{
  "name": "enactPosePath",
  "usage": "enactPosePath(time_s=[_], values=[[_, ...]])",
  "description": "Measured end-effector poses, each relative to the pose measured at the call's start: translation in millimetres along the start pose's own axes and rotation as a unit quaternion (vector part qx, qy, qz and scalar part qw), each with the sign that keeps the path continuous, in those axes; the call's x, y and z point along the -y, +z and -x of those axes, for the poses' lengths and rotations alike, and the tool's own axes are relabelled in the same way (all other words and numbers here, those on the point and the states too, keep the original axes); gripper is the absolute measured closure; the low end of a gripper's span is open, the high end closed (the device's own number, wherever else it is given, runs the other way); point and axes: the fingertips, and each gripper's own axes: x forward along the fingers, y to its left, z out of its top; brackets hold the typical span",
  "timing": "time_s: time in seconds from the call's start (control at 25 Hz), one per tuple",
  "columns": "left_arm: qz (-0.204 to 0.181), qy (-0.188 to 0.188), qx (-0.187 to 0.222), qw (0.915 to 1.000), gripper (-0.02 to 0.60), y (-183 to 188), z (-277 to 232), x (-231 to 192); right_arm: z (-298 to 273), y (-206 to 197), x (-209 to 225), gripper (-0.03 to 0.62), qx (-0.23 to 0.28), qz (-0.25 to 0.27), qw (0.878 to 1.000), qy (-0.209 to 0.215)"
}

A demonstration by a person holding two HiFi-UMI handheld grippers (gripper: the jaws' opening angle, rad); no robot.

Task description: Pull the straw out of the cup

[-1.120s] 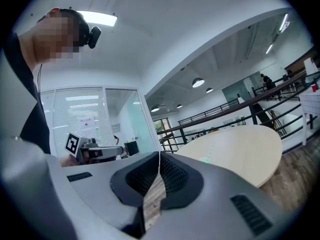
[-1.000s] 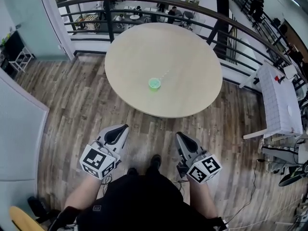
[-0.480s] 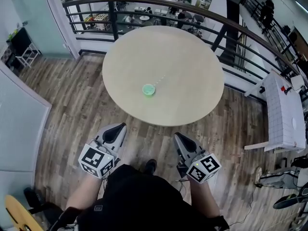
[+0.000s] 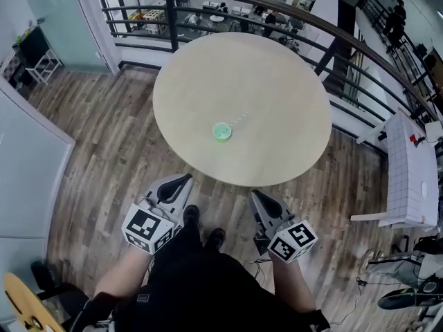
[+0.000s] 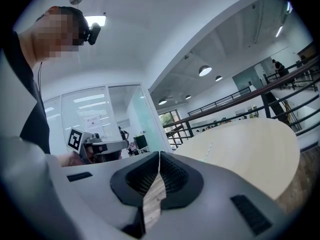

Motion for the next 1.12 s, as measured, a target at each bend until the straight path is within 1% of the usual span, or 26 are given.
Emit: enactPosePath(time_s=[0.28, 0.44, 0.64, 0.76, 0.96, 1.04, 1.12], values=[[0.005, -0.007, 0.005, 0.9999, 0.575, 5, -17, -62, -70, 10, 2, 0.569, -0.016, 0.016, 1.0, -0.001], [0.002, -0.009, 0.009, 0.9999, 0.575, 10, -24, -100, -108, 24, -3, 0.569, -0.011, 0.022, 1.0, 0.009], [0.009, -0.009, 0.005, 0.9999, 0.575, 11, -40, -134, -137, 32, 12, 0.569, -0.006, 0.019, 1.0, -0.005], [0.011, -0.01, -0.001, 0.9999, 0.575, 12, -60, -140, -146, 40, 28, 0.569, -0.005, 0.015, 1.0, -0.003], [0.018, 0.001, -0.009, 0.9998, 0.575, 10, -102, -138, -148, 49, 72, 0.569, -0.004, 0.005, 1.0, 0.003], [0.023, 0.004, -0.011, 0.9997, 0.575, 7, -117, -136, -151, 51, 85, 0.568, -0.002, 0.002, 1.0, 0.011], [0.019, 0.008, -0.015, 0.9997, 0.575, 4, -131, -134, -153, 49, 99, 0.569, -0.005, 0.001, 1.0, 0.019]])
